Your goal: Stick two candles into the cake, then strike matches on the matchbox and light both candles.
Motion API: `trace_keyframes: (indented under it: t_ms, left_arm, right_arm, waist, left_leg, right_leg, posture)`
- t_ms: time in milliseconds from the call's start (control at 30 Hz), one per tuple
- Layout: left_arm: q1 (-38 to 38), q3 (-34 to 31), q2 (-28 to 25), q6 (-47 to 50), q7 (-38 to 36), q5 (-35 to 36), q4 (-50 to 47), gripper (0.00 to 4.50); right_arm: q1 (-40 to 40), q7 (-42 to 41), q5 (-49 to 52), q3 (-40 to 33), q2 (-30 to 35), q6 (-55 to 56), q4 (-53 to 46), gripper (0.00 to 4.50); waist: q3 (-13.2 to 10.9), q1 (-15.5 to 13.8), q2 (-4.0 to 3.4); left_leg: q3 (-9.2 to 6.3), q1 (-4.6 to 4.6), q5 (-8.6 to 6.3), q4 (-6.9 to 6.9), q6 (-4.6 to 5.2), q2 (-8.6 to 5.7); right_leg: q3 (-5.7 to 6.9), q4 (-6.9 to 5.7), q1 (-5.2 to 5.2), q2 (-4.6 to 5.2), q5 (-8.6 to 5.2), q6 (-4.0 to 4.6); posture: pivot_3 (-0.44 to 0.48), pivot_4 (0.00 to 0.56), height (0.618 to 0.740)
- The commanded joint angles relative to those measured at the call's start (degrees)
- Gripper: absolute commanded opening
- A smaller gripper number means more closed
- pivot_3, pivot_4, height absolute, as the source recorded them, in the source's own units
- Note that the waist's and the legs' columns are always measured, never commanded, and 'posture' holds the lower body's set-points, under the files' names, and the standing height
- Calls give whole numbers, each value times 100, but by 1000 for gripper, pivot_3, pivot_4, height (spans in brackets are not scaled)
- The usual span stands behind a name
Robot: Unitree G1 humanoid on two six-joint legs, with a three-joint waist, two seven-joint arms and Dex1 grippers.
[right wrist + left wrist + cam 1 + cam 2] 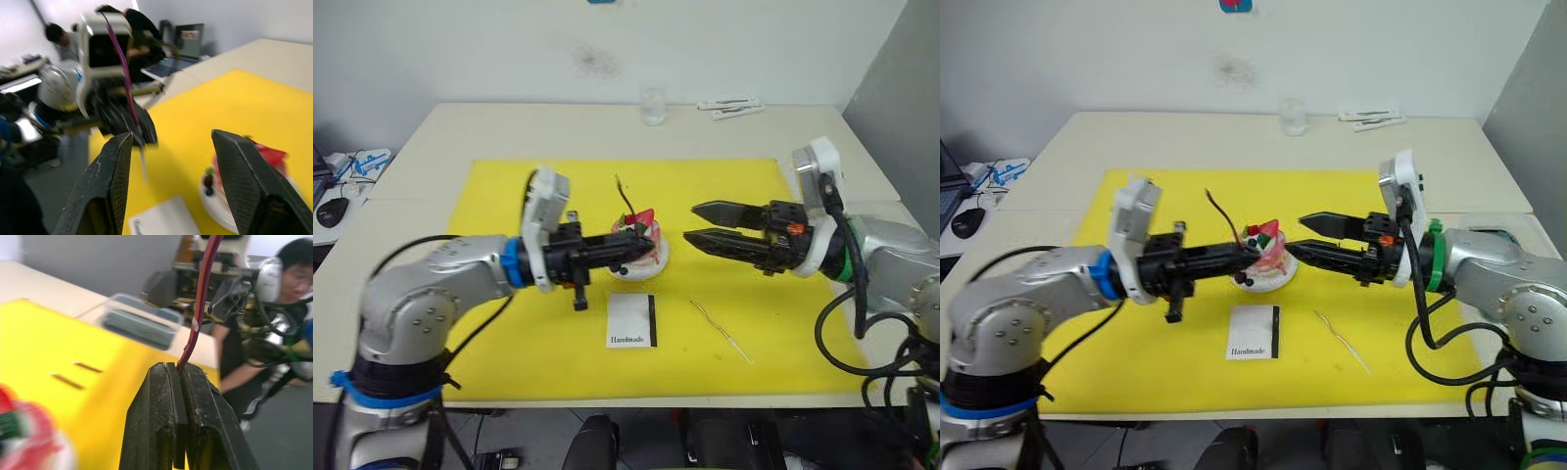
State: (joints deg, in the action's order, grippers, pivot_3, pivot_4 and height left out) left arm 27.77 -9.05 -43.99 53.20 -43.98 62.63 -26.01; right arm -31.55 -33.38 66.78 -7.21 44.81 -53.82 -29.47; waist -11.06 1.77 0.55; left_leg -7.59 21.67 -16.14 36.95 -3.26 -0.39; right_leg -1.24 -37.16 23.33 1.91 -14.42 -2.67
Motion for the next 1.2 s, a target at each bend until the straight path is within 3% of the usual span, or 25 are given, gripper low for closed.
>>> trace_keyframes:
  t_ms: [33, 167, 400, 967, 1033, 1200]
  left_arm:
    - [54, -464, -474, -99, -232, -170, 223, 0]
    - [146, -424, -849, -536, -423, -964, 991, 0]
    - [571, 327, -373, -1366, -861, -2018, 1928, 0]
    - [1080, 821, 501, -2167, -1395, -3053, 2908, 0]
    - [1054, 841, 561, -2268, -1403, -3155, 2937, 0]
    - [1022, 827, 687, -2459, -1412, -3358, 3069, 0]
  right_arm:
    - [122, -335, -586, -173, 331, 409, -311, 2662]
    - [291, -494, -1191, -20, 483, 733, -485, 2662]
    - [590, -741, -2153, 612, 370, 1278, -798, 2662]
    - [423, -559, -2115, 623, 160, 799, -926, 2662]
    - [457, -617, -2197, 669, 203, 832, -958, 3041]
    - [541, -665, -2356, 724, 219, 896, -1025, 3041]
  waist:
    - [0, 1, 0]
    - [0, -2, 0]
    - [0, -23, 0]
    - [-1, -7, 3]
    - [-1, -7, 3]
    - [-1, -7, 3]
  left_leg:
    - [-2, 5, 2, 0, -4, 1]
    - [-1, 9, 2, -1, -4, 0]
    - [-5, 17, 5, 1, -8, -2]
    - [-7, 22, 17, 3, -30, -2]
    - [-7, 22, 18, 4, -31, -3]
    - [-7, 22, 18, 4, -32, -3]
  right_leg:
    - [3, 0, 5, 0, 0, 0]
    - [4, 3, 7, 0, 0, 1]
    - [8, 7, 7, 3, 0, 1]
    - [10, 2, 11, 5, 19, 27]
    - [10, 1, 10, 5, 19, 27]
    - [11, -1, 10, 5, 20, 28]
  posture:
    - [0, 150, 740]
    - [0, 150, 740]
    - [0, 150, 740]
    - [0, 150, 740]
    - [0, 150, 740]
    - [0, 150, 740]
